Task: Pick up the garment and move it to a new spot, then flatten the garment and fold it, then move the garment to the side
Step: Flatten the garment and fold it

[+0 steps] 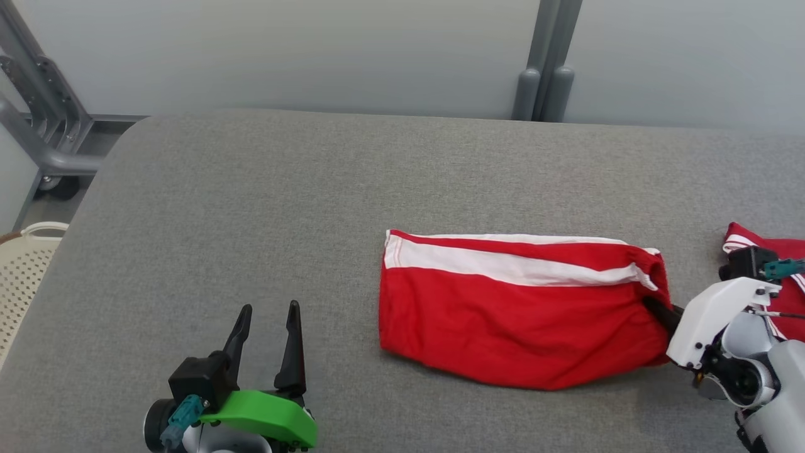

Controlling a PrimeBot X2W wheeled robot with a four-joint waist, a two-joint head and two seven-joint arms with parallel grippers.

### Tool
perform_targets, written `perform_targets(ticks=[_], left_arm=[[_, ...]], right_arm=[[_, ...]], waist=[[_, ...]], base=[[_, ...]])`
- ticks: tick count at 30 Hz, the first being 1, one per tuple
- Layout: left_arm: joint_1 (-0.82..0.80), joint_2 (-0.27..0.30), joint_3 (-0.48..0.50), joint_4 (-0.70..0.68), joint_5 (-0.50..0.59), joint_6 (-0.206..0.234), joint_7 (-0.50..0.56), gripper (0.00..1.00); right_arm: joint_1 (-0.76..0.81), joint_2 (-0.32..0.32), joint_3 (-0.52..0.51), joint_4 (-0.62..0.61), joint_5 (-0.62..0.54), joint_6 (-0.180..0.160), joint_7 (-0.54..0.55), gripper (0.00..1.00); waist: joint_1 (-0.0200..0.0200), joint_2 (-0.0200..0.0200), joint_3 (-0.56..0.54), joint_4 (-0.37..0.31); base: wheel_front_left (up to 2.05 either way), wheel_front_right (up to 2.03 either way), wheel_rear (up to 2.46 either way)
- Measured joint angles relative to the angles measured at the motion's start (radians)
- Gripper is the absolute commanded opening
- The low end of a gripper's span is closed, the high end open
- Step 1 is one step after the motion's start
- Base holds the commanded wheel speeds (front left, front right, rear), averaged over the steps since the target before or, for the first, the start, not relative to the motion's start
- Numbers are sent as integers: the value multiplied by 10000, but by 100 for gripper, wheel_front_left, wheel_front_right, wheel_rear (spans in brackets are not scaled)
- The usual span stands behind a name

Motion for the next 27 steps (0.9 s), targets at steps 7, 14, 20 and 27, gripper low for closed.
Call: perform_targets(ticks=[7, 14, 20, 27], left_arm=[[51, -100, -174, 17, -73, -75, 13, 100], [38, -109, -232, 96, -148, -90, 13, 100], [9, -127, -263, 157, -224, -140, 10, 100], [-12, -136, -291, 157, -278, -165, -2, 100]], right_arm=[[67, -594, -809, -159, -493, -2, 522, 0], [149, -222, -1152, -569, -773, -2, 909, 0], [248, 270, -1026, -1432, -591, -2, 1346, 0], [337, 830, -819, -2623, -176, -2, 1912, 0]], waist=[[0, 0, -26, -541], [0, 0, 63, -871], [0, 0, 38, -899], [0, 0, -16, -752]], base=[[0, 0, 0], [0, 0, 0], [0, 0, 0], [0, 0, 0]])
